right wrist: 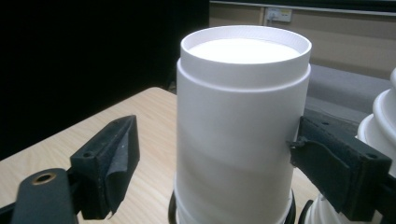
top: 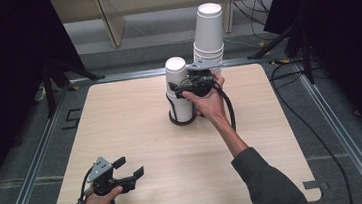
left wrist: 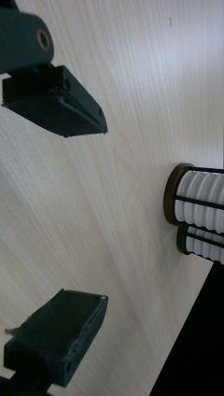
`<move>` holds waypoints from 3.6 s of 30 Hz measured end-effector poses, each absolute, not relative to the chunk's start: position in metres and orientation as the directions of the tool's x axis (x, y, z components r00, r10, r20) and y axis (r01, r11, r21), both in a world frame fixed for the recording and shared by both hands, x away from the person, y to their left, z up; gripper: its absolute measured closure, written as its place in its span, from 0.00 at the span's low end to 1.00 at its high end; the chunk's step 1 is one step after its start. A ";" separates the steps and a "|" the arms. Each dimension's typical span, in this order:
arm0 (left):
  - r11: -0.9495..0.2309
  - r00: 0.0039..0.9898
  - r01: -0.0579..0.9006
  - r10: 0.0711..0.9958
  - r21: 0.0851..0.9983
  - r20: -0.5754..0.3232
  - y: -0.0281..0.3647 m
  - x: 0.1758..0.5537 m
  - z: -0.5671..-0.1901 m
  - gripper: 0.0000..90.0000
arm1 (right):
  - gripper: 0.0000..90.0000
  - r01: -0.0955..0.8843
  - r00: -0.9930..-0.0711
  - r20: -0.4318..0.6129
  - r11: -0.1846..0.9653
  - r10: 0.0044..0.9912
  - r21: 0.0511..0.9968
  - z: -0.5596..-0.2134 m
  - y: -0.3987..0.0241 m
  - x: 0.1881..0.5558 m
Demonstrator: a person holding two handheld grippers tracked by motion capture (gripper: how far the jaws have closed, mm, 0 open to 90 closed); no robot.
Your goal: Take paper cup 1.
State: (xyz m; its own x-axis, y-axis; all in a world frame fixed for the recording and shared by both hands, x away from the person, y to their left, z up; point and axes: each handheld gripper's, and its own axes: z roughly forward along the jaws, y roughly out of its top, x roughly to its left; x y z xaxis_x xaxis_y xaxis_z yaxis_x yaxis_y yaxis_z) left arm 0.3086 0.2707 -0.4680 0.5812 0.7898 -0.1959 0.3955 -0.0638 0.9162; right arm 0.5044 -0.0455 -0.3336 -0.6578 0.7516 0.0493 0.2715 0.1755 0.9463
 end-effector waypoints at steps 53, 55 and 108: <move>-0.096 0.597 0.380 0.785 0.920 -0.164 0.272 0.309 -0.466 0.16 | 0.22 0.300 -0.445 0.094 0.049 0.890 0.953 -0.321 -0.012 0.514; -0.098 0.597 0.379 0.786 0.920 -0.162 0.272 0.309 -0.466 0.16 | 0.22 0.298 -0.441 0.113 0.027 0.890 0.954 -0.314 -0.012 0.511; -0.097 0.593 0.390 0.787 0.916 -0.169 0.271 0.310 -0.467 0.16 | 0.23 0.179 -0.722 0.100 0.045 0.684 0.983 -0.261 -0.032 0.423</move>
